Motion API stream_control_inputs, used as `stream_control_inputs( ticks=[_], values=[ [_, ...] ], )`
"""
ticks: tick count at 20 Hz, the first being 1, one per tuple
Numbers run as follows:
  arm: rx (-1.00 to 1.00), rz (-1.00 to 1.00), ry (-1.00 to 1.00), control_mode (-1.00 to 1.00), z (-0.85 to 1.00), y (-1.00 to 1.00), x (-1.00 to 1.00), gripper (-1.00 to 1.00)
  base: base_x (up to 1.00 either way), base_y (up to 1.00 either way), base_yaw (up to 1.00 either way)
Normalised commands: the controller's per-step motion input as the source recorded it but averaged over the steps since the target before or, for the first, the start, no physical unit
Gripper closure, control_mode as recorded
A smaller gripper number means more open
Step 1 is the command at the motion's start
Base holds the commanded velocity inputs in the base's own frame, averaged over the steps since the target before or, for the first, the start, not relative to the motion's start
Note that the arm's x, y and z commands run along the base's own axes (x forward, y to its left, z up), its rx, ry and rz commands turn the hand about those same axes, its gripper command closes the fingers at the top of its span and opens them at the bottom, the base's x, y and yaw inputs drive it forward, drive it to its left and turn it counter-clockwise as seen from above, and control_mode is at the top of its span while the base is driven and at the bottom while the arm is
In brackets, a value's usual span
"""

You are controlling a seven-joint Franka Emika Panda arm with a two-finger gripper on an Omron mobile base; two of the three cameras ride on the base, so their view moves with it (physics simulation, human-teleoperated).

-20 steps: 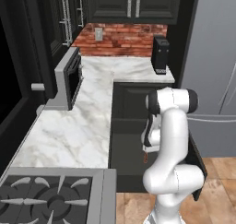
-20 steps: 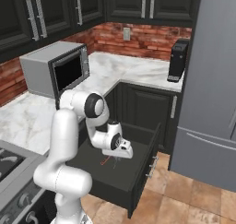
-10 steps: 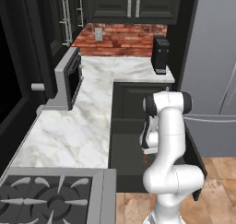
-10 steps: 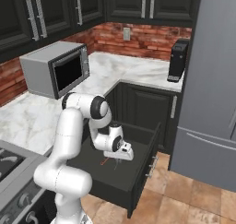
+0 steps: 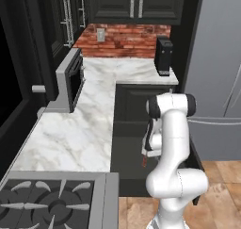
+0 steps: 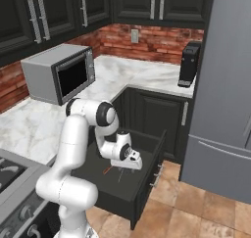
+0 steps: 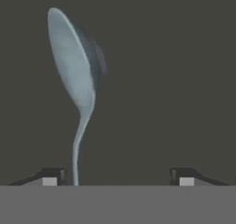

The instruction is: Pick up the metallic utensils from the counter and place them in the open drawer. Make sure not to pick up any wooden utensils.

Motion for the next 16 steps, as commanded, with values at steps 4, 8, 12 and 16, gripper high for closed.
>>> stream_control_inputs(
  ticks=[4,8,12,16],
  values=[
    [0.00,0.00,-0.05,-1.00,0.67,0.01,-0.21,-1.00,0.00,0.00,0.00],
    [0.00,0.00,-0.09,-1.00,0.99,0.07,-0.34,-1.00,0.00,0.00,0.00],
    [0.00,0.00,-0.10,-1.00,1.00,0.04,-0.42,-1.00,0.00,0.00,0.00],
    [0.02,-0.01,-0.10,-1.00,1.00,0.02,-0.54,-1.00,0.00,0.00,0.00]
  ],
)
